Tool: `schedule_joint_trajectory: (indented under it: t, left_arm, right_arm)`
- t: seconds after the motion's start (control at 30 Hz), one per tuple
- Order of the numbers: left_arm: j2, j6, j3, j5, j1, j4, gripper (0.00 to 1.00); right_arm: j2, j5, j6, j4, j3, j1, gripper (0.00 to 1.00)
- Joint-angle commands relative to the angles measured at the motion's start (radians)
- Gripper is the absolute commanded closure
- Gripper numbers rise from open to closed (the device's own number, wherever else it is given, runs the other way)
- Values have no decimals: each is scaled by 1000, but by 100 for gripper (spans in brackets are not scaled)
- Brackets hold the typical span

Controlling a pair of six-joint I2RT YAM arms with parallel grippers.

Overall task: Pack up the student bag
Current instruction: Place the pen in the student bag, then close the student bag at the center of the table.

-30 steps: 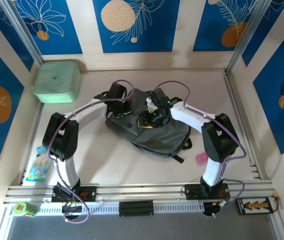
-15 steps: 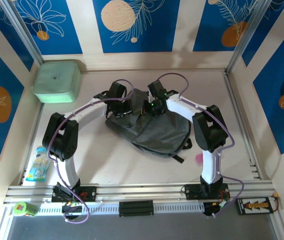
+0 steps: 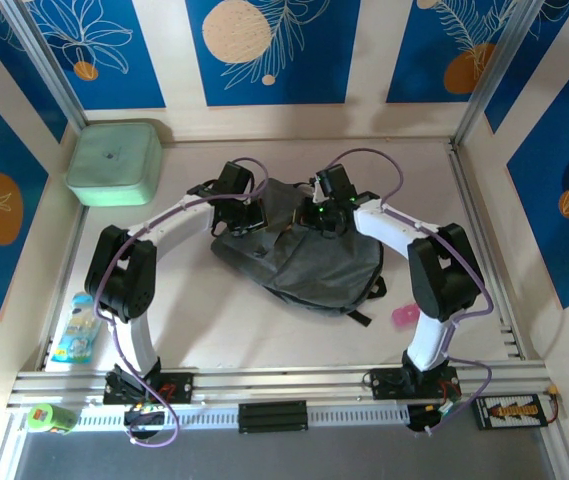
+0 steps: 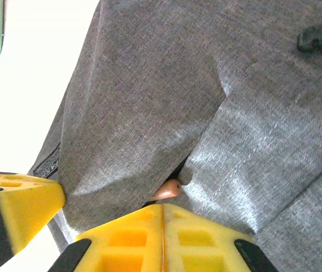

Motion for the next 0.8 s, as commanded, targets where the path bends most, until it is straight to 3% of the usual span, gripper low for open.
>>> schedule_joint_trajectory:
  t: [0.0,0.2,0.4,0.57,0.67,0.77]
  left_arm:
    - [-2,19,34,40,6,-21,94]
    - [0,22,30,41,6,-25,94]
    - [7,28,38,49,6,-27,93]
    - [25,34,54,60,6,-34,93]
    - [27,43,66,53,7,-43,87]
    - [0,45,63,31,13,-42,74]
  right_arm:
    - [15,-43,55,-10,-49,7,92]
    - [78,-67,81,34,-15,6,98]
    - [190,-102,62,78,103,8,99]
    - [208,-157,76,186,96,6,98]
    - [151,-170,80,238,38,-5,97]
    - [39,-131,40,248,-55,-14,91]
